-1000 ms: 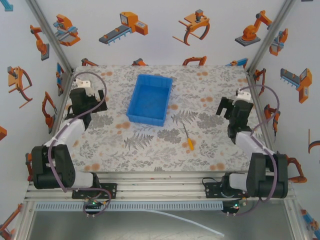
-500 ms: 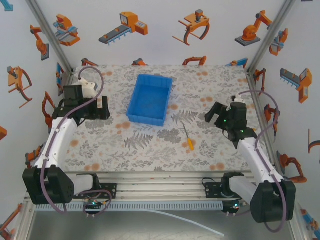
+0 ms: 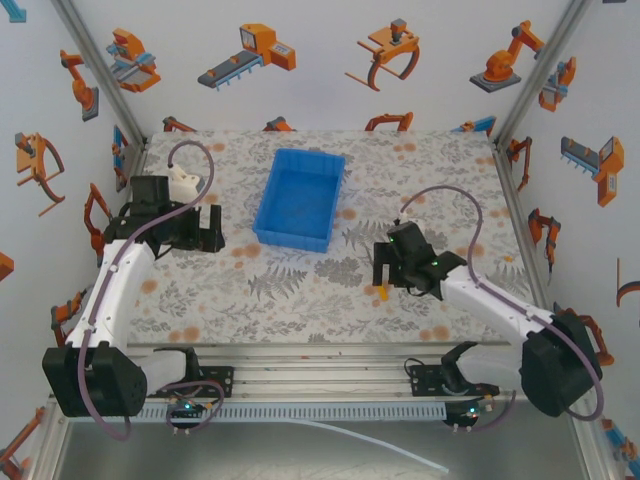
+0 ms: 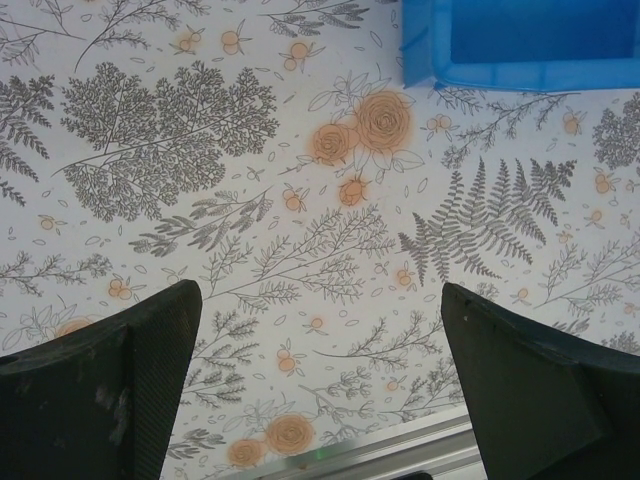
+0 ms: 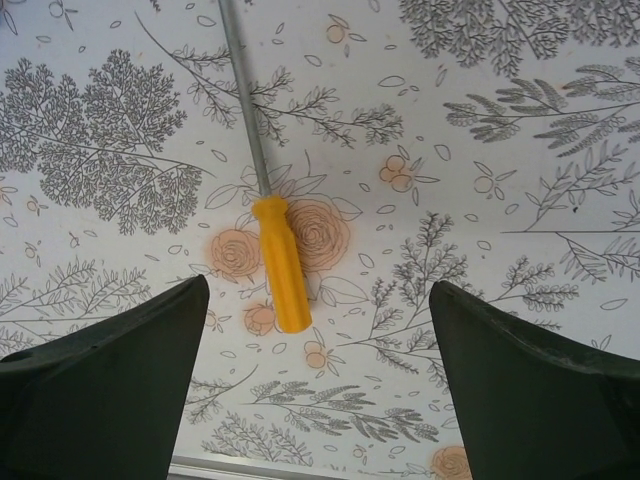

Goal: Put the screwdriver in the bin

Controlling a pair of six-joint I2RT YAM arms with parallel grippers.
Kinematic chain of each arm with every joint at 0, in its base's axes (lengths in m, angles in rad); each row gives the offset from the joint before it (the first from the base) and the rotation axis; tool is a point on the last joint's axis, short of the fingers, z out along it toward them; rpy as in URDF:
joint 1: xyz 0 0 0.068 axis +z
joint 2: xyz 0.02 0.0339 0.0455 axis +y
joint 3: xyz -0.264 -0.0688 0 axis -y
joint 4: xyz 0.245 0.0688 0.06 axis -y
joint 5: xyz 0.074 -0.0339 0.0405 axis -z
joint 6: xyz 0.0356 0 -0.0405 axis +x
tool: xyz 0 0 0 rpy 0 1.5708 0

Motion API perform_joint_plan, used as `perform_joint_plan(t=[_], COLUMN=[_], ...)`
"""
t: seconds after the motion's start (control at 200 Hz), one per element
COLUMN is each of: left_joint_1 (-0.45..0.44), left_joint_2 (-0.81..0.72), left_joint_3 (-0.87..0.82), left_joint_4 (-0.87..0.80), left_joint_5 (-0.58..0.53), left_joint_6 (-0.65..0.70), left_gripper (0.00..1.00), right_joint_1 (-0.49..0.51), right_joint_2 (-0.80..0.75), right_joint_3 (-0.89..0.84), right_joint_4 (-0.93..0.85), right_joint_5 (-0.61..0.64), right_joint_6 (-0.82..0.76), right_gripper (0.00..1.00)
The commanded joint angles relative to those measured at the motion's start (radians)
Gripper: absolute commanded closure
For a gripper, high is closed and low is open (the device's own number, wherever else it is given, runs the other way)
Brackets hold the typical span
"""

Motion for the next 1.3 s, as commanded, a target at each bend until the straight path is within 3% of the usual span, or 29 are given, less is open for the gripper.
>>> perform_joint_plan(t=[0.0,0.32,0.581,0.776,1.292], left_joint_1=[-0.008,-0.011,-0.011,-0.011,-0.011], left_joint_2=[-0.025,-0.050,-0.060,-0.064,-0.068], left_joint_3=[0.008,-0.004,-0.008,-0.007,-0.001], left_joint_4=[-0.029,-0.040,-0.044,-0.047,-0.053], left_joint_5=[0.016,0.015,0.009,0.007,0.011], left_joint_6=[0.004,0.004,0.002,0.002,-0.002], left_gripper=[0.03,0.03,0.03,0.03,0.03], right_joint_1=[0.030,0.091,0.115,0.124,0.137], right_joint_2=[0.052,0.175,0.206,0.205,0.222], right_joint_3=[0.043,0.043,0.025,0.002,-0.034], right_joint_4=[0.008,0.071,0.072,0.089,0.099], right_joint_5=[0.071,0.081,0.112,0.114,0.129], right_joint_6=[0.037,0.072,0.091,0.103,0.122], right_gripper=[0.23,0.41,0.46,0.59,0.61])
